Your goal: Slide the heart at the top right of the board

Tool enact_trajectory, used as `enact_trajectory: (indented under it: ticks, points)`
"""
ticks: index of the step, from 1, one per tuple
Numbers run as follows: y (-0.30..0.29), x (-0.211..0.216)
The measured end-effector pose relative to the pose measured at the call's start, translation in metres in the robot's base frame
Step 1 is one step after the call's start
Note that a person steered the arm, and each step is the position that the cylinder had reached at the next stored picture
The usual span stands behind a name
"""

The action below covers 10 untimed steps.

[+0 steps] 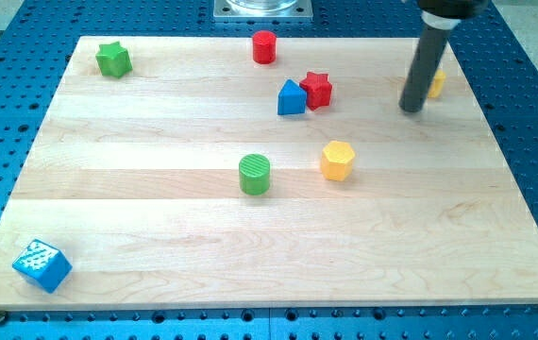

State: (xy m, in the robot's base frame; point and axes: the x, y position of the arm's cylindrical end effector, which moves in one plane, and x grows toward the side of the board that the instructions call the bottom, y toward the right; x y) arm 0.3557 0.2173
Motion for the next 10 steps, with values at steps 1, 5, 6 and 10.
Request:
enact_trajectory:
  ticks: [1, 5, 6, 10]
  points:
    - [0.033, -0.009]
    - [-0.001, 0.004]
    - [-0.003, -0.025]
    - [-0.003, -0.088]
